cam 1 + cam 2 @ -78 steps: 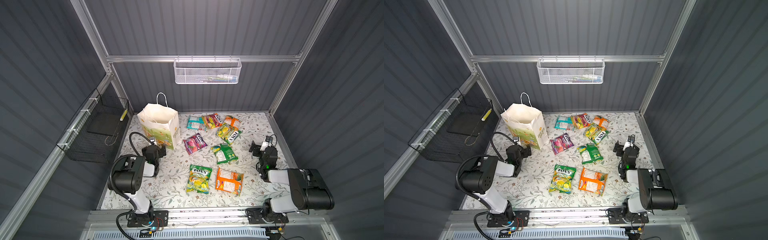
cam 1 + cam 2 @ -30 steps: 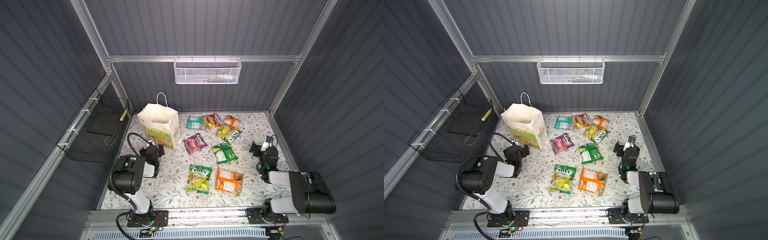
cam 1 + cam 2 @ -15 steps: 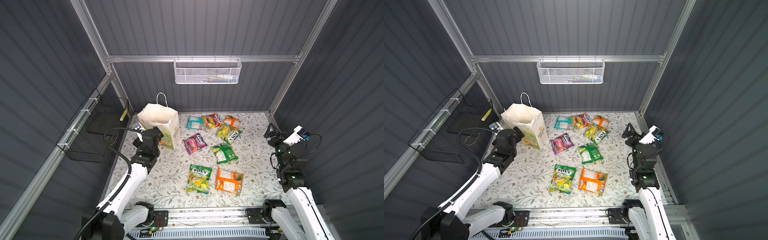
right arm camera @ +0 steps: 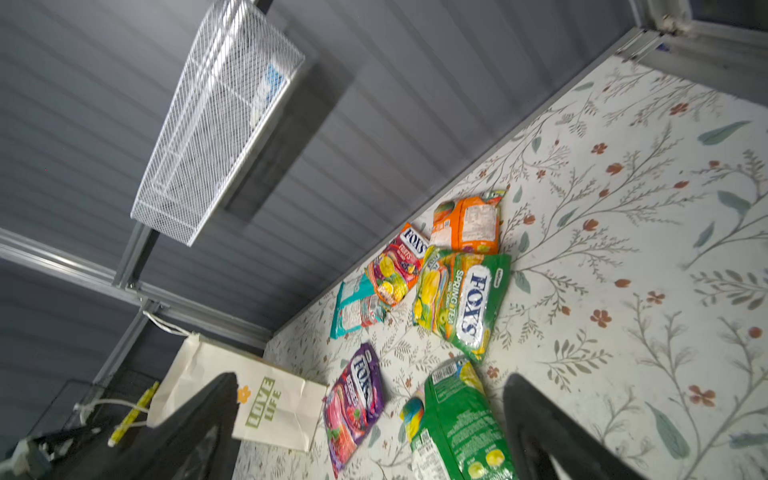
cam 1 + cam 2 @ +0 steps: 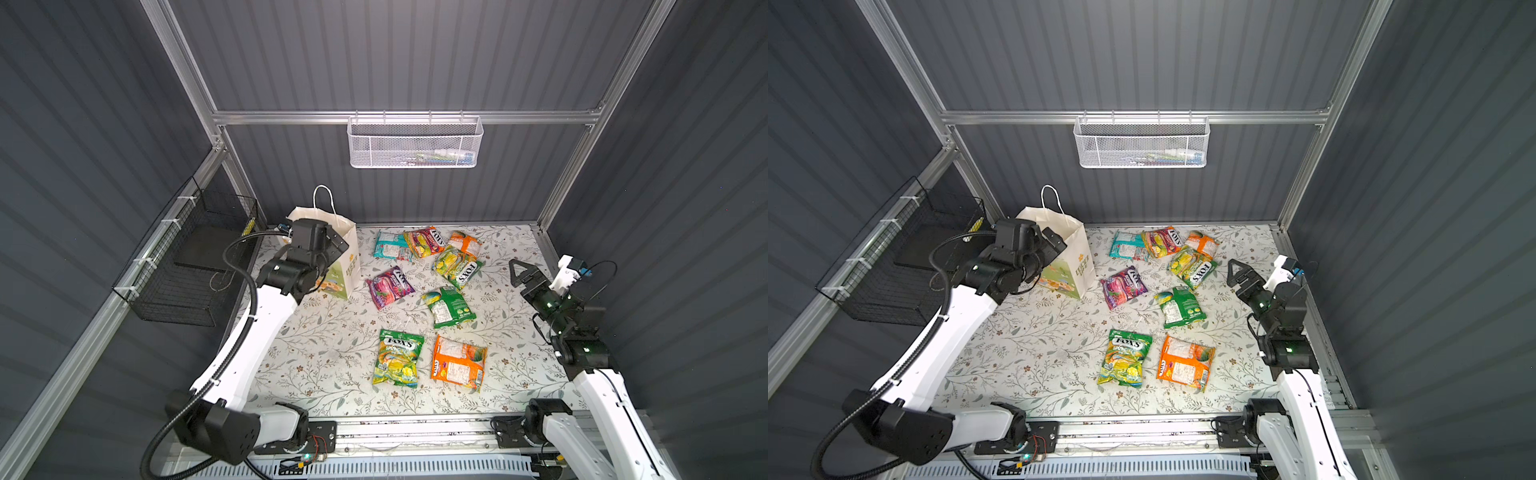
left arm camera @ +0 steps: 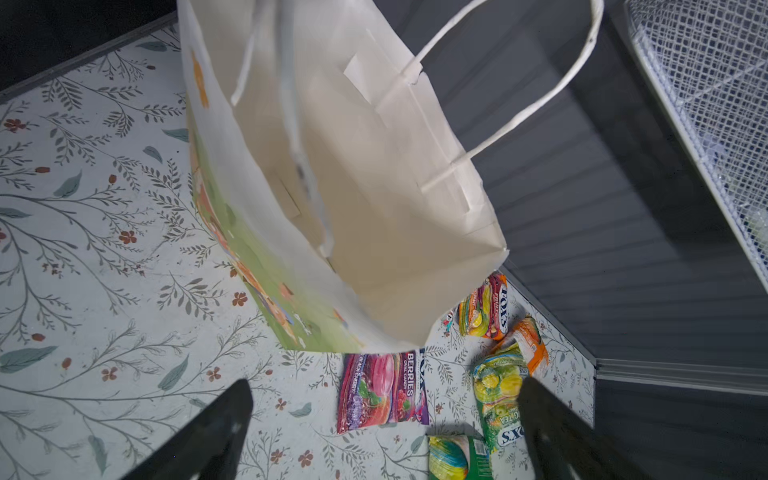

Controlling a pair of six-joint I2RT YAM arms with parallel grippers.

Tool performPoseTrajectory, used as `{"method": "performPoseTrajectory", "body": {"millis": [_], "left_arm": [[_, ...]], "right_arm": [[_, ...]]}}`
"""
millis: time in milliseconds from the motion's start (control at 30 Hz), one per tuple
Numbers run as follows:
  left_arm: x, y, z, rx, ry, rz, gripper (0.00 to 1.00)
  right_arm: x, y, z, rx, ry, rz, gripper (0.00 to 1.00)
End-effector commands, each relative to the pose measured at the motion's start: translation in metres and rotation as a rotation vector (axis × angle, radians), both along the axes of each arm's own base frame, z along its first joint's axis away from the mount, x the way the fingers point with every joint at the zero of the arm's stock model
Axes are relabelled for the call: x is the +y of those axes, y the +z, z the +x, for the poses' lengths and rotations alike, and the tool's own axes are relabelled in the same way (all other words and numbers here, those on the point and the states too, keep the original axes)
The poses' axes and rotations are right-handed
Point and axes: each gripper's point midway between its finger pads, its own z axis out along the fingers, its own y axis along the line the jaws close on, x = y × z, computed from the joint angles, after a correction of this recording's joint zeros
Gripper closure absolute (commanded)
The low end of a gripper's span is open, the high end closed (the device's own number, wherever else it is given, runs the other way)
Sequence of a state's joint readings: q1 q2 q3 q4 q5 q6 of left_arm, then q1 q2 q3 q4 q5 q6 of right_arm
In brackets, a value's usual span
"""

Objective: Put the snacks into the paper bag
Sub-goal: 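Grasp the paper bag rim with the left gripper while the right arm rises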

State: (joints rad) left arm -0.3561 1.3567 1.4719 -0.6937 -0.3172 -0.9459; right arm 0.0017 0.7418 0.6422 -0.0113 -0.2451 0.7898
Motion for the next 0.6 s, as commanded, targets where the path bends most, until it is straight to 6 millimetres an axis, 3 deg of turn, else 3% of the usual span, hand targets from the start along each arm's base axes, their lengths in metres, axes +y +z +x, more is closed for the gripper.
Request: {"method": "performPoseTrajectory", "body": {"millis": [0,233,400,567], "left_arm": [[0.016,-0.004,0.003,0.090,0.142,0.019,0.00],[0.021,-0.024,0.025,0.181,0.259,0.037,0.10],[0.026,-0.038,0.044,0.219,0.294,-0.020,0.29],[0.037,-0.060,0.055,0.282,0.323,-0.081,0.61]], "right_arm": [[0.018,0.004,-0.003,-0.003,0.103,-0.066,0.01],[0.031,-0.006,-0.006,0.007,0.184,-0.094,0.01],[0.033,-0.010,-0.005,0.023,0.193,-0.112,0.01],[0.034,-0.015,-0.004,0.040,0.201,-0.116,0.01]]}}
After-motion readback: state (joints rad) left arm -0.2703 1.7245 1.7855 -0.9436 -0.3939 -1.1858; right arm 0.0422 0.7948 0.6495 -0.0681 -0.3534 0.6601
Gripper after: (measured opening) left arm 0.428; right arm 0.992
